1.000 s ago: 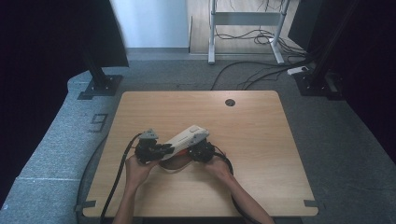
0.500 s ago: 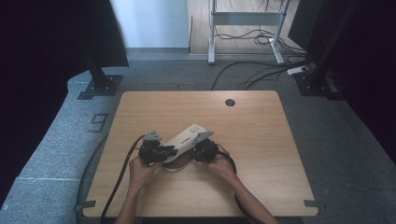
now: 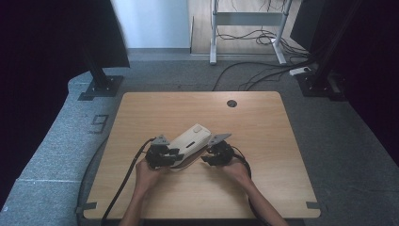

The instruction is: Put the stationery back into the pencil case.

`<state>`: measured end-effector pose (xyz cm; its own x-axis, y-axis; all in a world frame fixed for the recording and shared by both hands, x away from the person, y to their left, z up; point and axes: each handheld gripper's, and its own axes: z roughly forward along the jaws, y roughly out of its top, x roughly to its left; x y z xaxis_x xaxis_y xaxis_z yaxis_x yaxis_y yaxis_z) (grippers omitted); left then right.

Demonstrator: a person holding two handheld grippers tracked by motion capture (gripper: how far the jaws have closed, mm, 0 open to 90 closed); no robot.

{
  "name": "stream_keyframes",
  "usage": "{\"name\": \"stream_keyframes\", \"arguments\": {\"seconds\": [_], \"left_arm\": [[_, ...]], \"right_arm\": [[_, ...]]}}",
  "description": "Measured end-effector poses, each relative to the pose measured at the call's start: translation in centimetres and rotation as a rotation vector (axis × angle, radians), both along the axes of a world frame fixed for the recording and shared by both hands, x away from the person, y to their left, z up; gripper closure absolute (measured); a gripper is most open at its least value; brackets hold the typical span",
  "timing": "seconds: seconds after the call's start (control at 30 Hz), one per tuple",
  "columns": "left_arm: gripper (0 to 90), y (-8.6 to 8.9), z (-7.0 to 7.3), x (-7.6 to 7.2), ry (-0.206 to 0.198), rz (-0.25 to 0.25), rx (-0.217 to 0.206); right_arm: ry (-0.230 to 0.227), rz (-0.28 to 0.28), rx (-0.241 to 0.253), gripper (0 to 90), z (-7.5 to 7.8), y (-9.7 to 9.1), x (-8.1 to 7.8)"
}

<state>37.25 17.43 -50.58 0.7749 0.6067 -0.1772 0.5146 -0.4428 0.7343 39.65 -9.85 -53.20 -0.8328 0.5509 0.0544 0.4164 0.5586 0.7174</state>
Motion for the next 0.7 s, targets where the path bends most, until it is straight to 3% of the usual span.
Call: {"name": "stream_keyframes", "arguments": {"seconds": [0.1,0.3,0.4,0.47,0.7], "left_arm": [[55.7,-0.3,-0.4,0.0,0.012,-0.026,0.006],[42.3,-0.7,-0.6,-0.3,-0.003,-0.067,0.009],[35.7,-0.7,-0.6,-0.3,-0.003,-0.074,-0.002],[31.4,-0.5,-0.3,-0.2,0.012,-0.077,-0.034],[27.4,0.1,0.4,-0.4,0.028,-0.110,-0.061]], "right_arm": [[-0.003,-0.012,0.005,50.5,0.0,-0.7,0.0],[-0.003,-0.034,0.004,46.2,0.1,-1.6,-0.1],[-0.005,-0.038,-0.001,44.8,0.1,-1.7,-0.1],[-0.019,-0.046,-0.002,41.8,0.2,-1.8,-0.1],[-0.021,-0.014,-0.022,34.0,0.2,-1.5,-0.7]]}}
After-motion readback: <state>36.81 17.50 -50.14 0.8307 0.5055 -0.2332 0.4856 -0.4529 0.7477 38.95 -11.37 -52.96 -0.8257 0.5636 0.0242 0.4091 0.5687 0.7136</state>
